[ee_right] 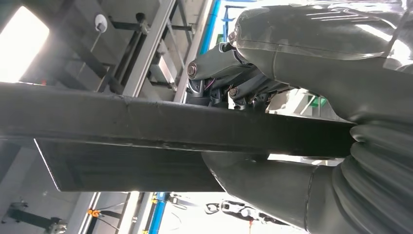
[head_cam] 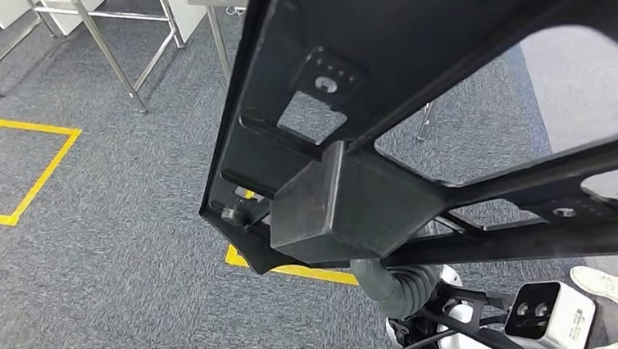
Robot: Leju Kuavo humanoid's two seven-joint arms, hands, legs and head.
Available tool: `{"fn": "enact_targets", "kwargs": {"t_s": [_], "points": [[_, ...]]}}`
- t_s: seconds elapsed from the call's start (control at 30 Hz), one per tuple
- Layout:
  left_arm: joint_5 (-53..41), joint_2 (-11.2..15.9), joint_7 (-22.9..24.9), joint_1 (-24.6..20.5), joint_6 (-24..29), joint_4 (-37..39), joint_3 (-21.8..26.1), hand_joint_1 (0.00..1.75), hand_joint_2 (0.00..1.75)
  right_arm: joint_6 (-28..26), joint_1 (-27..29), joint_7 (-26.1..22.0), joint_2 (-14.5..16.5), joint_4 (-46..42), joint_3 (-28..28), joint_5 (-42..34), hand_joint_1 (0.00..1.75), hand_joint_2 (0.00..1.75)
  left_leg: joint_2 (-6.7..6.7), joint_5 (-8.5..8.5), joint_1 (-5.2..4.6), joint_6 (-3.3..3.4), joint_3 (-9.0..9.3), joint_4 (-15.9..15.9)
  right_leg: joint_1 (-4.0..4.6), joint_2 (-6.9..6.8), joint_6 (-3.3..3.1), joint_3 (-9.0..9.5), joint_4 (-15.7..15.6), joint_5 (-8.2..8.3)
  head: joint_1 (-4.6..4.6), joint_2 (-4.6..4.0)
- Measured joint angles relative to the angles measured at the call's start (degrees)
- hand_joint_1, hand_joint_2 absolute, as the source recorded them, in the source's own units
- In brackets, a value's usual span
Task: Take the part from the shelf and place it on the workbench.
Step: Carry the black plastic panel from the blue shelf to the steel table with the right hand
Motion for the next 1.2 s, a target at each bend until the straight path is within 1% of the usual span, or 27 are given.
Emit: {"fn": "enact_targets", "kwargs": {"t_s": [0.07,0.1,0.13,0.2,0.23,0.27,0.3,0.37,0.4,0.43,0.53,0.6,0.63,0.7,0.73,0.77,0.8,0.83,0.87,0.9,0.93,1.0,1.07,1.1,1.13,1.17,1.2], "points": [[0.3,0.0,0.1,0.0,0.1,0.0,0.0,0.00,1.75,0.1,0.0,0.0,0.1,0.1,0.0,0.0,1.75,1.75,0.34,-0.56,0.07,-0.58,-0.20,0.6,-0.25,-0.53,-0.61,0.37,-0.6,0.26,-0.03,0.00],[0.4,0.0,0.1,0.0,0.2,0.0,0.0,0.00,1.75,0.1,0.0,0.0,0.1,0.1,0.1,0.0,1.75,1.75,0.74,-1.57,0.07,-0.80,-0.88,2.2,-0.40,-0.88,-0.95,0.60,-1.0,0.38,-0.09,0.00],[0.5,0.0,0.2,0.0,0.2,0.0,0.0,0.00,1.75,0.2,0.0,0.0,0.2,0.1,0.1,-0.1,1.75,1.75,1.22,-3.15,0.14,-0.93,-2.22,5.0,-0.44,-1.23,-1.20,0.76,-1.1,0.40,-0.13,0.00],[0.7,0.0,0.2,0.0,0.3,0.0,0.0,0.00,1.75,0.2,0.0,0.0,0.2,0.3,0.1,-0.2,1.75,1.75,1.72,-6.55,0.17,-1.27,-6.10,12.8,-0.37,-1.80,-1.46,0.78,-1.1,0.31,-0.21,0.00],[0.8,0.0,0.2,0.0,0.3,0.0,0.0,0.00,1.75,0.2,0.1,0.0,0.2,0.4,0.1,-0.3,1.75,1.75,1.81,-7.28,0.18,-1.42,-7.57,15.6,-0.34,-2.02,-1.47,0.77,-1.1,0.26,-0.21,0.00],[0.8,0.0,0.2,0.0,0.3,0.0,0.0,0.00,1.75,0.2,0.1,0.0,0.2,0.5,0.1,-0.4,1.75,1.75,1.92,-6.88,0.20,-1.52,-8.04,16.4,-0.34,-2.17,-1.44,0.78,-1.0,0.20,-0.21,0.00],[0.8,0.0,0.3,0.0,0.3,0.0,0.0,0.00,1.75,0.3,0.1,0.0,0.2,0.6,0.1,-0.5,1.75,1.75,2.05,-5.39,0.23,-1.56,-7.27,14.7,-0.35,-2.24,-1.35,0.82,-0.9,0.11,-0.21,0.00],[0.8,0.1,0.3,0.0,0.3,0.0,0.0,0.00,1.75,0.4,0.1,-0.1,0.2,0.7,0.1,-0.6,1.75,1.75,2.49,-1.68,0.31,-1.39,-3.46,7.0,-0.33,-2.29,-0.98,0.87,-0.5,-0.23,-0.20,0.00],[0.7,0.1,0.3,0.0,0.3,0.0,0.0,0.00,1.75,0.4,0.0,-0.1,0.2,0.7,0.1,-0.6,1.75,1.75,2.64,-0.54,0.25,-1.11,-1.82,3.7,-0.23,-2.26,-0.72,0.77,-0.1,-0.43,-0.19,0.00],[0.7,0.1,0.3,0.0,0.3,0.0,-0.1,0.00,1.75,0.5,0.0,-0.1,0.2,0.7,0.1,-0.6,1.75,1.75,2.75,-0.11,0.18,-0.79,-0.88,1.7,-0.12,-2.25,-0.45,0.65,0.1,-0.57,-0.16,0.00],[0.6,0.1,0.3,0.1,0.3,0.0,-0.3,0.00,1.75,0.6,0.0,-0.1,0.2,0.7,0.1,-0.6,1.75,1.75,2.59,-0.09,-0.02,0.33,-0.64,0.8,-0.04,-2.31,0.42,0.53,0.3,-0.71,-0.16,0.00],[0.6,0.1,0.3,0.0,0.3,0.0,-0.4,0.00,1.75,0.7,0.0,-0.1,0.2,0.7,0.1,-0.6,1.75,1.75,2.47,0.08,0.11,1.07,-0.46,0.5,-0.24,-2.09,1.09,-0.22,2.2,-2.08,-0.14,0.00],[0.6,0.1,0.3,0.0,0.3,0.0,-0.4,0.00,1.75,0.7,0.0,-0.1,0.2,0.6,0.1,-0.6,1.75,1.75,2.44,0.12,0.17,1.36,-0.40,0.3,-0.34,-1.93,1.36,-1.39,4.7,-3.52,-0.11,0.00],[0.5,0.1,0.4,0.0,0.3,0.0,-0.5,0.00,1.75,0.7,0.1,-0.2,0.2,0.6,0.1,-0.7,1.75,1.75,2.34,0.02,0.06,1.69,-0.42,0.4,-0.44,-1.76,1.68,-5.18,12.1,-6.79,-0.08,0.00],[0.4,0.1,0.4,0.1,0.3,0.0,-0.5,0.00,1.75,0.7,0.1,-0.2,0.2,0.6,0.1,-0.7,1.75,1.75,2.26,-0.04,-0.01,1.75,-0.40,0.4,-0.46,-1.75,1.73,-6.82,15.0,-7.55,-0.08,0.00],[0.4,0.1,0.4,0.1,0.3,0.0,-0.5,0.00,1.75,0.7,0.1,-0.2,0.1,0.7,0.1,-0.7,1.75,1.75,2.17,-0.12,-0.07,1.78,-0.34,0.4,-0.45,-1.75,1.68,-7.68,16.3,-7.31,-0.08,0.00],[0.4,0.1,0.5,0.1,0.2,0.0,-0.5,0.00,1.75,0.7,0.1,-0.2,0.1,0.7,0.1,-0.7,1.75,1.75,2.05,-0.21,-0.13,1.77,-0.19,0.4,-0.42,-1.72,1.49,-7.36,15.1,-5.94,-0.08,0.00],[0.4,0.1,0.5,0.1,0.2,0.0,-0.6,0.00,1.75,0.7,0.1,-0.2,0.1,0.8,0.1,-0.7,1.75,1.75,1.90,-0.32,-0.19,1.72,0.04,0.4,-0.35,-1.66,1.17,-6.04,12.1,-3.83,-0.08,0.00],[0.4,0.1,0.6,0.1,0.2,0.0,-0.6,0.00,1.75,0.7,0.0,-0.3,0.1,0.8,0.1,-0.7,1.75,1.75,1.77,-0.46,-0.22,1.64,0.27,0.4,-0.17,-1.53,0.70,-4.20,8.0,-1.78,-0.07,0.00],[0.4,0.0,0.6,0.0,0.2,0.0,-0.6,0.00,1.75,0.7,0.0,-0.4,0.1,0.8,0.1,-0.8,1.75,1.75,1.66,-0.63,-0.33,1.47,0.43,0.4,0.05,-1.44,0.21,-2.44,4.3,-0.41,-0.09,0.00],[0.4,0.0,0.7,0.0,0.2,0.0,-0.6,0.00,1.75,0.7,0.0,-0.5,0.1,0.8,0.1,-0.8,1.75,1.75,1.58,-0.79,-0.36,1.23,0.50,0.4,0.29,-1.36,-0.18,-1.23,1.7,0.26,-0.09,0.00],[0.4,0.0,0.7,0.0,0.1,0.0,-0.6,0.00,1.75,0.7,-0.1,-0.7,0.1,0.8,0.1,-0.9,1.75,1.75,1.50,-1.04,-0.32,0.59,0.56,0.3,0.62,-1.31,-0.68,-0.53,0.3,-0.02,-0.11,0.00],[0.4,0.0,0.8,0.0,0.1,0.0,-0.6,0.00,1.75,0.7,0.0,-0.8,0.2,0.7,0.1,-0.9,1.75,1.75,1.60,-1.43,-0.29,-0.04,0.80,0.4,0.31,-1.33,-1.08,0.12,-0.5,0.03,-0.14,0.00],[0.4,0.0,0.8,0.0,0.1,0.0,-0.6,0.00,1.75,0.7,0.0,-0.8,0.2,0.7,0.1,-0.9,1.75,1.75,1.71,-2.06,-0.31,-0.27,0.55,1.4,0.10,-1.42,-1.33,0.66,-1.0,0.04,-0.21,0.00],[0.4,0.0,0.8,0.0,0.1,0.0,-0.6,0.00,1.75,0.8,0.0,-0.9,0.3,0.7,0.1,-0.9,1.75,1.75,1.84,-3.12,-0.32,-0.47,-0.26,3.4,-0.12,-1.52,-1.54,1.22,-1.4,0.01,-0.35,0.00],[0.4,0.1,0.8,0.0,0.1,0.0,-0.7,0.00,1.75,0.8,0.0,-0.8,0.3,0.7,0.1,-1.0,1.75,1.75,1.94,-4.66,-0.21,-0.65,-1.94,6.9,-0.09,-1.64,-1.69,1.62,-1.5,-0.20,-0.46,0.00],[0.4,0.1,0.8,0.0,0.1,0.0,-0.7,0.00,1.75,0.8,0.0,-0.8,0.3,0.7,0.1,-1.0,1.75,1.75,2.01,-6.26,-0.13,-0.85,-4.23,11.0,-0.09,-1.70,-1.81,1.89,-1.5,-0.48,-0.58,0.00]]}}
